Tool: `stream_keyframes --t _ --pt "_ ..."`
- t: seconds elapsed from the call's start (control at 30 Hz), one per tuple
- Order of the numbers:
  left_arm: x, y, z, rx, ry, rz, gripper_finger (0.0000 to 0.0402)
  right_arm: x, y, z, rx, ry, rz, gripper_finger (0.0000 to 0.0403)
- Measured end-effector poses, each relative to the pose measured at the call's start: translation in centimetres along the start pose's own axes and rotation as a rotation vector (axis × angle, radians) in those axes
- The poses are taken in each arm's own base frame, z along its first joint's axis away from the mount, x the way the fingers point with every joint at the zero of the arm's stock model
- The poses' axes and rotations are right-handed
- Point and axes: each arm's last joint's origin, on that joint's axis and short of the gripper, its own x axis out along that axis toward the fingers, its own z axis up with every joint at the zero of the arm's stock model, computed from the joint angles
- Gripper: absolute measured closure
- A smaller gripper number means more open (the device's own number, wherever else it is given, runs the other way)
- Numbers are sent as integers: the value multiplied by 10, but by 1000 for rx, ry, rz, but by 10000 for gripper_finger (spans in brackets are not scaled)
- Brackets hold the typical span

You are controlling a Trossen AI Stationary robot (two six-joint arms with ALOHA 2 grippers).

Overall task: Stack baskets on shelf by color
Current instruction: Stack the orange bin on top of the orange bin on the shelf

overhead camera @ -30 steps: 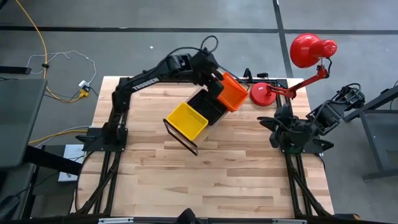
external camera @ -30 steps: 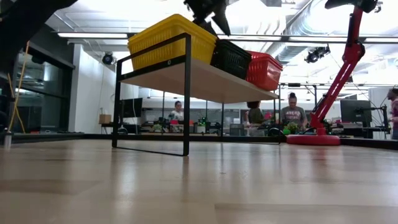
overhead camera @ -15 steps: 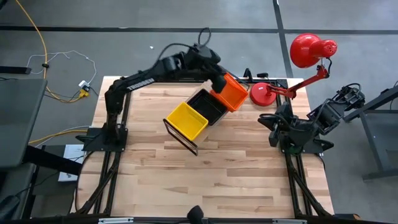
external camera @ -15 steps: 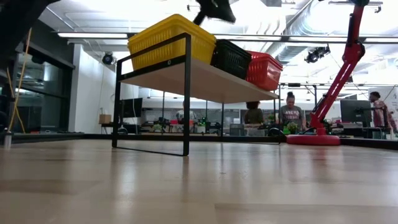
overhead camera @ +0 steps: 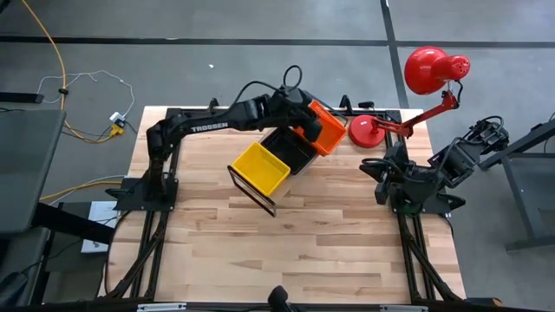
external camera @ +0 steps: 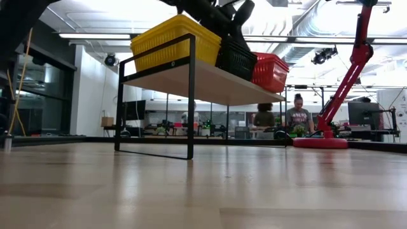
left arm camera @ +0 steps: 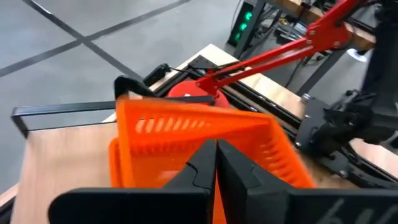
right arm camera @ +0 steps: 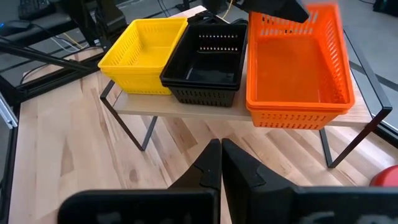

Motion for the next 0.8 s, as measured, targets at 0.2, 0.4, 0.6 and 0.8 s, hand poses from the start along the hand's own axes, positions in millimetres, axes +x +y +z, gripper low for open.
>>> stream_keyframes --t 0.2,0.4,0.6,0.8 --pt "6 8 -12 2 46 47 401 0 0 0 -5 0 0 403" --pt "-2 10 1 -13 -35 15 401 0 0 0 -2 -3 -3 403" --pt "-57 7 41 42 -178 -141 401 1 -2 2 55 -59 -60 403" --pt "-133 -19 55 183 -229 -242 401 20 -5 -7 57 39 -182 403"
